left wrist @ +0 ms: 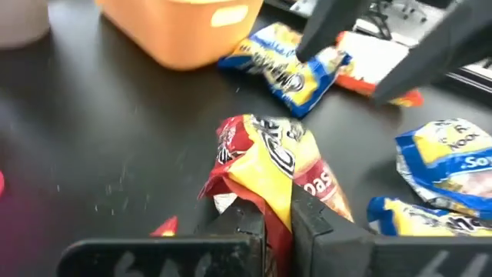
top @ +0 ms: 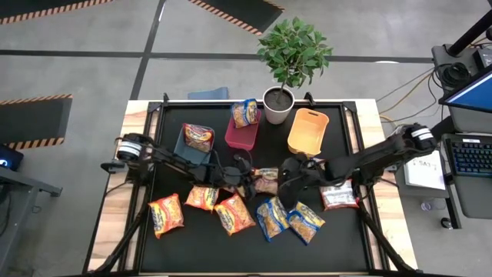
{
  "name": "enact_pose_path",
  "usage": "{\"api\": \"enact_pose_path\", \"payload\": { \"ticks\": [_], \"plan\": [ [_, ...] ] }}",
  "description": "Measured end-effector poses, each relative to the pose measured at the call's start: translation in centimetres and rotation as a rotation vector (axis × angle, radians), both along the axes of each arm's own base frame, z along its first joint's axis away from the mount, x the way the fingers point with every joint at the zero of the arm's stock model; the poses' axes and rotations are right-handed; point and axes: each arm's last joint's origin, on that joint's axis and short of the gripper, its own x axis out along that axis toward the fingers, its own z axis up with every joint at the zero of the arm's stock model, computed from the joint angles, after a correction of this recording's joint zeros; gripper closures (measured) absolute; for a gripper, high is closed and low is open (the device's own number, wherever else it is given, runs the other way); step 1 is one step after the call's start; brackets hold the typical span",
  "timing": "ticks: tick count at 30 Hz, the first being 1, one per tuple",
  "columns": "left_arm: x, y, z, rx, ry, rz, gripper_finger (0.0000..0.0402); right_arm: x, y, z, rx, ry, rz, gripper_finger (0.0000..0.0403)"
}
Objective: Sort Maruchan noodles
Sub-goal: Put top red noodle pack into the blue bin
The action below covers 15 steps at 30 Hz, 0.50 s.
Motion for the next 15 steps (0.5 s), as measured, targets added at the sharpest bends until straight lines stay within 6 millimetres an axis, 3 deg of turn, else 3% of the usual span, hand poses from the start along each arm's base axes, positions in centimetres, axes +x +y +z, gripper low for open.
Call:
{"api": "enact_pose_path", "payload": {
  "ticks": [7,15],
  "plan": [
    [-0.9,-0.5,3.0,0.115,-0.047,-0.067,0.0401,-2.0,0.3,3.6,-0.006,-0.129,0.067,0.0165],
    [-3.4,-1.9,6.8,0.364,-0.008,-0.232,0.0401,-4.1,0.5,6.7,-0.05,-0.251,0.157,0.0144]
  ]
}}
